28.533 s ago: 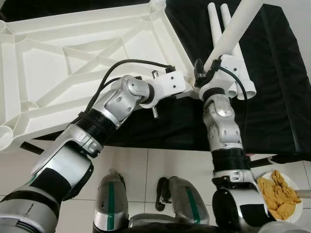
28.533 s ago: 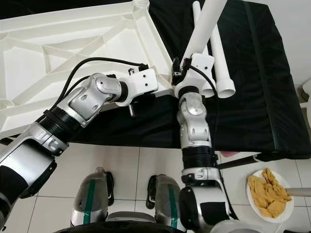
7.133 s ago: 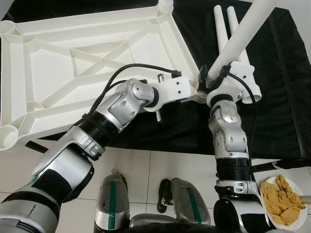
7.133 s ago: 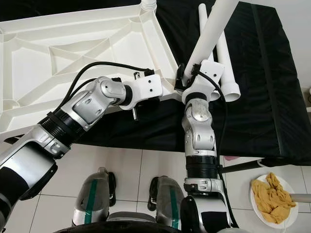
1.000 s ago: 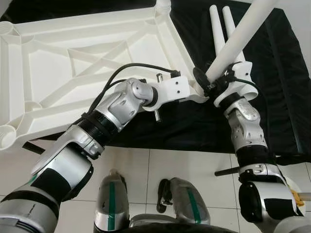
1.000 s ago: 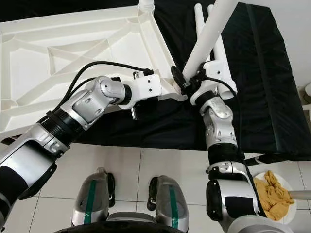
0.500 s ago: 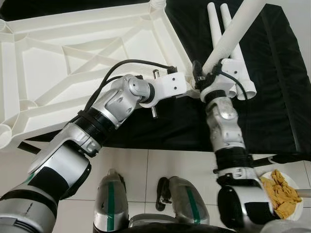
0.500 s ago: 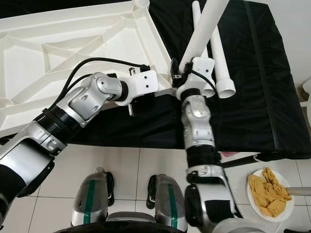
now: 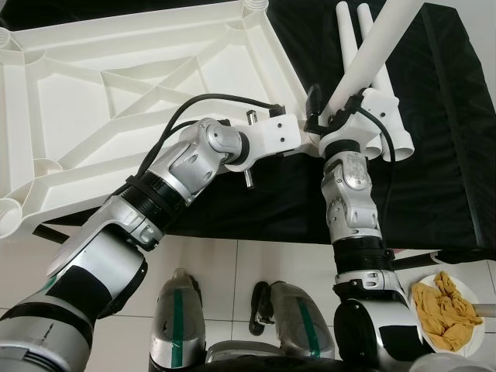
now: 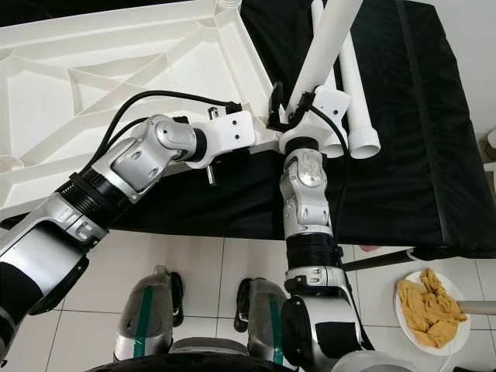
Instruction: Building children table
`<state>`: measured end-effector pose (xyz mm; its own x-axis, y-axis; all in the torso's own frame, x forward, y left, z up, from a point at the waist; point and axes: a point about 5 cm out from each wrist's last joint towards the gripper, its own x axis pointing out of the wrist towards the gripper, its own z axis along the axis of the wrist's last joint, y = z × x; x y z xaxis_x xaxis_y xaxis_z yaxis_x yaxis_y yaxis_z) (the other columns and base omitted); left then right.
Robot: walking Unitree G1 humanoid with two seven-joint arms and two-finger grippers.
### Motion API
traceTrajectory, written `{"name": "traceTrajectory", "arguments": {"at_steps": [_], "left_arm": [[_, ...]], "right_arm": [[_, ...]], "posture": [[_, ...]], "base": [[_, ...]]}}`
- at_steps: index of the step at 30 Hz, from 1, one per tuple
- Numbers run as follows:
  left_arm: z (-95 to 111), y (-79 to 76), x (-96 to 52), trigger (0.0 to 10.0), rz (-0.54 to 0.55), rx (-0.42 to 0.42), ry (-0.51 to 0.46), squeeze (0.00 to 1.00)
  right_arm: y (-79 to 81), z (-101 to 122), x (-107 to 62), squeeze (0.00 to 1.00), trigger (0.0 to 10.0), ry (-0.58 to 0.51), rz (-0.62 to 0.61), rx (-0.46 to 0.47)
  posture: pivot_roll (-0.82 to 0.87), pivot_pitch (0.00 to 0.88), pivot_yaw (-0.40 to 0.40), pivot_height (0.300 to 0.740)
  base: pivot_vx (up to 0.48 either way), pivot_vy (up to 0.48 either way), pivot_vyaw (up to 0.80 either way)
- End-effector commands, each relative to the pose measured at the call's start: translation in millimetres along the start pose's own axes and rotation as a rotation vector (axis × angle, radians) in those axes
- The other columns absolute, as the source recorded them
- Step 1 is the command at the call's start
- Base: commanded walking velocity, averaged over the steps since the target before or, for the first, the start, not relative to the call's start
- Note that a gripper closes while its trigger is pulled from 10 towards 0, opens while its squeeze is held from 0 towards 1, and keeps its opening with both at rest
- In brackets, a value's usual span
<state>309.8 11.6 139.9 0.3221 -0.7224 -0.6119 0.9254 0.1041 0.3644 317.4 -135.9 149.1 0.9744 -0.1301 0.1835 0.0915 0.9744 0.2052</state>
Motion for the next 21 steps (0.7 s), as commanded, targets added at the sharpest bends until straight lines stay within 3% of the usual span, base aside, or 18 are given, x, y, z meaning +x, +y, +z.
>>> {"name": "traceTrajectory", "arguments": {"at_steps": [1, 5, 6, 8, 12, 17, 18, 19, 21], "left_arm": [[-11, -27.9, 12.0, 10.0, -0.21, 0.011, 0.064, 0.0], [-12, -28.1, 12.0, 10.0, -0.211, 0.01, 0.066, 0.0], [-13, -27.2, 12.4, 10.0, -0.205, 0.001, 0.073, 0.0], [-16, -23.8, 13.5, 10.0, -0.181, -0.009, 0.088, 0.0], [-16, -19.9, 14.5, 10.0, -0.153, -0.021, 0.093, 0.0], [-15, -9.8, 15.2, 10.0, -0.095, -0.044, 0.088, 0.0], [-15, -8.9, 15.2, 10.0, -0.09, -0.056, 0.085, 0.76], [-14, -8.4, 15.2, 10.0, -0.092, -0.067, 0.078, 1.0], [-14, -8.1, 15.2, 10.0, -0.093, -0.073, 0.073, 1.0]], "right_arm": [[-1.3, 1, -2.2, 1.0, 10.0, -0.002, -0.01, -0.028], [-2.5, 2, -3.4, 1.0, 10.0, -0.005, -0.013, -0.06], [-3.7, 2, -7.9, 0.0, 10.0, -0.025, 0.019, -0.078], [-7.0, 1, -15.7, 0.0, 10.0, -0.039, 0.063, -0.124], [-9.0, 0, -20.1, 0.0, 10.0, -0.047, 0.087, -0.13], [-24.5, 2, -37.2, 0.0, 10.0, -0.079, 0.162, -0.221], [-26.9, 2, -39.1, 0.0, 10.0, -0.079, 0.164, -0.232], [-31.1, 2, -41.5, 0.0, 10.0, -0.079, 0.158, -0.244], [-34.1, 3, -43.1, 0.0, 10.0, -0.079, 0.153, -0.252]], "posture": [[0.04, 0.049, -0.05, 0.74], [0.04, 0.049, -0.05, 0.74], [0.03, 0.051, -0.05, 0.74], [0.03, 0.051, -0.048, 0.74], [0.03, 0.051, -0.046, 0.74], [0.02, 0.051, -0.036, 0.74], [0.02, 0.051, -0.036, 0.74], [0.02, 0.051, -0.033, 0.74], [0.02, 0.051, -0.033, 0.74]], "base": [[0.0, 0.0, 0.0], [0.0, 0.0, 0.0], [0.0, 0.0, 0.0], [0.0, 0.0, 0.0], [0.0, 0.0, 0.0], [0.0, 0.0, 0.0], [0.0, 0.0, 0.0], [0.0, 0.0, 0.0], [0.0, 0.0, 0.0]]}}
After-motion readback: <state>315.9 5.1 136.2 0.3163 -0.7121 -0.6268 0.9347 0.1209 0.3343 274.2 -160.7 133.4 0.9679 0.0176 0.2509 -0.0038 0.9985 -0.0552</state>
